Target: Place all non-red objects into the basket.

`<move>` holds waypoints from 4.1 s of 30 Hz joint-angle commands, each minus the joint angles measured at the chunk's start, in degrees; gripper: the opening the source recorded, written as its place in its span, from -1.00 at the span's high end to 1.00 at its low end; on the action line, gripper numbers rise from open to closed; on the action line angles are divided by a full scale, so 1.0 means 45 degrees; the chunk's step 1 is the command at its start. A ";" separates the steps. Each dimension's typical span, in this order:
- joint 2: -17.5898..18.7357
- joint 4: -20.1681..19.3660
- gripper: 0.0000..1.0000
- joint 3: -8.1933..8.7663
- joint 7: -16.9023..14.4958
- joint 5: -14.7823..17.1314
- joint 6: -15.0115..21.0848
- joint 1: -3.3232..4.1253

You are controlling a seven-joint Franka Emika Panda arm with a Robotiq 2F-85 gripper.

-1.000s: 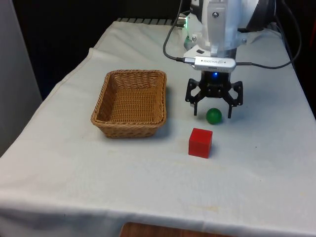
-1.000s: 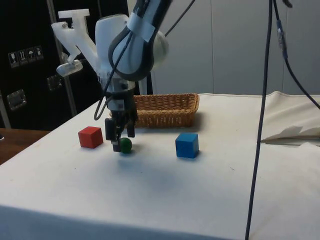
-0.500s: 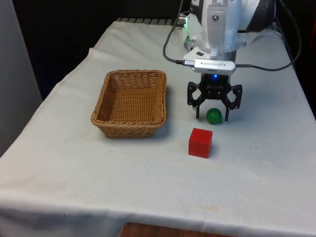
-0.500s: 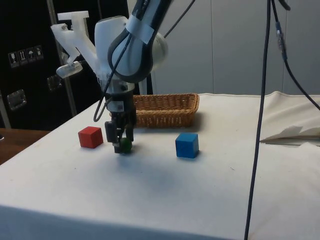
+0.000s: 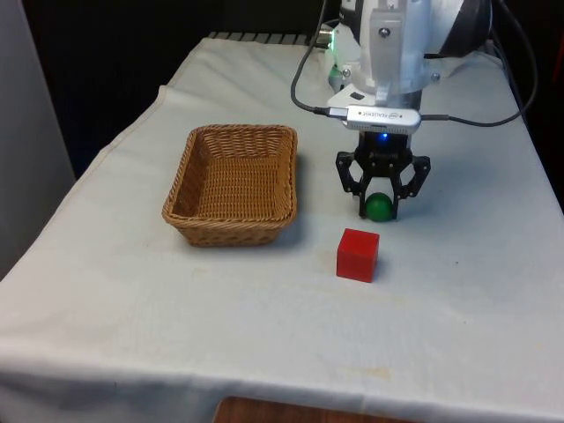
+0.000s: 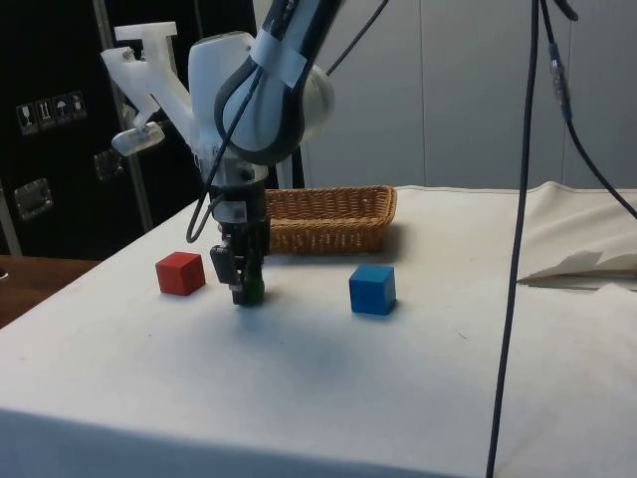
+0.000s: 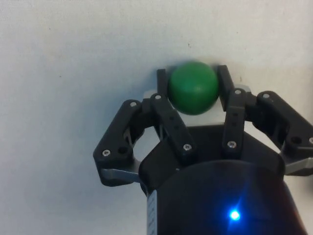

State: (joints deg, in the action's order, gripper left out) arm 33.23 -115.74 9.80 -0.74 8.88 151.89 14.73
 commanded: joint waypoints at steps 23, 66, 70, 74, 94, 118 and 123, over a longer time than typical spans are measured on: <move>-0.1706 0.0153 1.00 0.0293 -0.0089 -0.0357 -0.1808 0.0038; -0.1401 0.0866 1.00 0.2292 -0.2636 -0.0255 -0.2330 -0.0458; -0.1197 0.0917 1.00 0.2406 -0.2763 -0.0229 -0.2215 -0.0497; -0.0828 0.1057 1.00 0.2597 -0.2916 -0.0242 -0.2024 -0.0586; 0.0357 0.1884 1.00 0.3043 -0.3361 0.0280 -0.1910 -0.0980; 0.0522 0.2165 1.00 0.3540 -0.4023 0.1159 -0.2228 -0.0891; 0.0395 0.2177 1.00 0.3629 -0.4163 0.1171 -0.2368 -0.0929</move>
State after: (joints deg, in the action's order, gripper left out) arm 35.12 -106.00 26.36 -19.25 14.09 141.35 10.71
